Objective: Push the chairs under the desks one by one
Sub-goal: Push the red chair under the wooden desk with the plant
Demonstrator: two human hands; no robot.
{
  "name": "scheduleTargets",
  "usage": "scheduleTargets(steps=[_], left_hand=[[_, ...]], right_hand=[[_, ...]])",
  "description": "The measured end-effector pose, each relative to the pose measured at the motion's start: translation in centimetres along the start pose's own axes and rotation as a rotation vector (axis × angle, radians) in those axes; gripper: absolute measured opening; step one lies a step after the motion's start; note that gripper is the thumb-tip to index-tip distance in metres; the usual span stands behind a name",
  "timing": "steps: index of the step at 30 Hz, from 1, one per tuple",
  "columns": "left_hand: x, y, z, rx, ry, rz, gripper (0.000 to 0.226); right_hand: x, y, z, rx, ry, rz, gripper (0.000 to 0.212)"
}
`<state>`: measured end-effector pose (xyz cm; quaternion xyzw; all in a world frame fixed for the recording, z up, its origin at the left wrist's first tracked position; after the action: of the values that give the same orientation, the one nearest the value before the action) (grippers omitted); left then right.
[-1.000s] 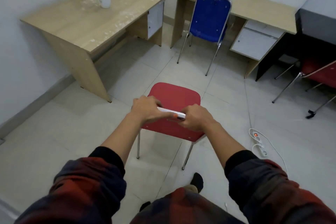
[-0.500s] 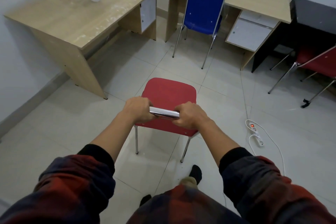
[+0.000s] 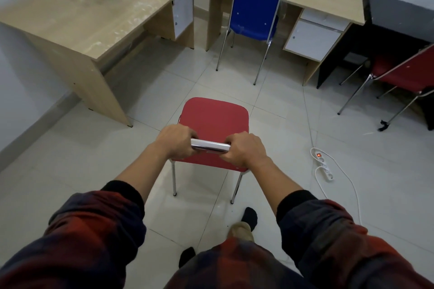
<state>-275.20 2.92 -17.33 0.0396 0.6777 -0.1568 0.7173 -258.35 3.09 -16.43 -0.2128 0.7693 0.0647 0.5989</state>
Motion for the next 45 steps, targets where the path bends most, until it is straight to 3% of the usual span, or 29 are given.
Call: scheduleTargets(steps=[2,7,13,18,25,31,45], left_hand=[[0.0,0.6,-0.2,0.031,-0.002,0.053,0.051],[-0.1,1.6,-0.4,-0.125,-0.031,-0.057,0.040],[0.7,2.5,4.3,-0.192,-0.079,-0.062,0.036],[0.5,3.7,7.2,-0.133,-0.152,-0.047,0.034],[-0.6,4.9,1.8,-0.134,-0.102,-0.055,0.031],[-1.1,6.2,-1.5,-0.224,-0.036,-0.071,0.032],[-1.3,14.4,7.1,-0.309,-0.097,-0.035,0.031]], right_hand=[[-0.1,0.3,-0.4,-0.018,-0.008,-0.004,0.028],[-0.9,1.7,0.8,-0.074,0.031,-0.085,0.018],[-1.5,1.5,6.1,-0.063,-0.040,-0.083,0.034],[-2.2,1.5,9.2,-0.039,-0.081,-0.096,0.035],[-2.5,3.6,5.4,0.050,-0.006,0.000,0.045],[-2.4,6.2,3.3,-0.032,0.083,-0.057,0.030],[-6.0,10.7,15.7,-0.093,0.036,-0.061,0.039]])
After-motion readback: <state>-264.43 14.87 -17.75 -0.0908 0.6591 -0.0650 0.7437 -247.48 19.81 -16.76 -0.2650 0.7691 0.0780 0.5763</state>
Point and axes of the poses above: each hand's wrist, its own y-axis towards the middle knuckle, its own x-axis out of the palm, z = x × y, the point moved 8 cm from there along y, towards the middle knuckle, and after that the axes turned 5 degrees about y, right-handed, at the moved point
